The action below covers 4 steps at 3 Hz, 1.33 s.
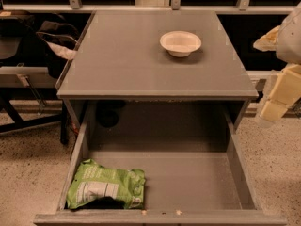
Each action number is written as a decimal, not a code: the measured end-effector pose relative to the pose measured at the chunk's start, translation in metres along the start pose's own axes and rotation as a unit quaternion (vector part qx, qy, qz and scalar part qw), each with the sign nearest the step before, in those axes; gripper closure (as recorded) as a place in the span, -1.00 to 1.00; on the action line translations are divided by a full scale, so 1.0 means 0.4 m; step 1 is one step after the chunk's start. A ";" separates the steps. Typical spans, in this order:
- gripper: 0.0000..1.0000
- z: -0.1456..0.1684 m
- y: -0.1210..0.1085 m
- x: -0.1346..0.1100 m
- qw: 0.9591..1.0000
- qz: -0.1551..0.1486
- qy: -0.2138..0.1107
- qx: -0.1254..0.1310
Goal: Pick green rice chip bag from top drawer and place on counter
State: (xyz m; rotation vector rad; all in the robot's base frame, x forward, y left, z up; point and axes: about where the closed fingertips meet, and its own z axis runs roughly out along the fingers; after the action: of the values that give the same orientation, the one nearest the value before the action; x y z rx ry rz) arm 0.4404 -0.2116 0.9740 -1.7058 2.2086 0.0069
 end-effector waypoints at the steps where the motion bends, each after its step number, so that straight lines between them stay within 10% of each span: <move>1: -1.00 0.026 0.011 -0.022 0.995 -0.006 -0.080 -0.055; 3: -1.00 0.050 0.041 -0.063 0.969 -0.044 -0.206 -0.126; 4: -1.00 0.050 0.037 -0.074 0.968 -0.045 -0.213 -0.122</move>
Offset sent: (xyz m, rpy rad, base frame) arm -0.0123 0.0276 -0.0103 0.5127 0.1388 0.3008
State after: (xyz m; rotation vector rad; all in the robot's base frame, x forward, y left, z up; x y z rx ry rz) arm 0.4384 -0.1755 0.9603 -1.7273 1.8683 0.5885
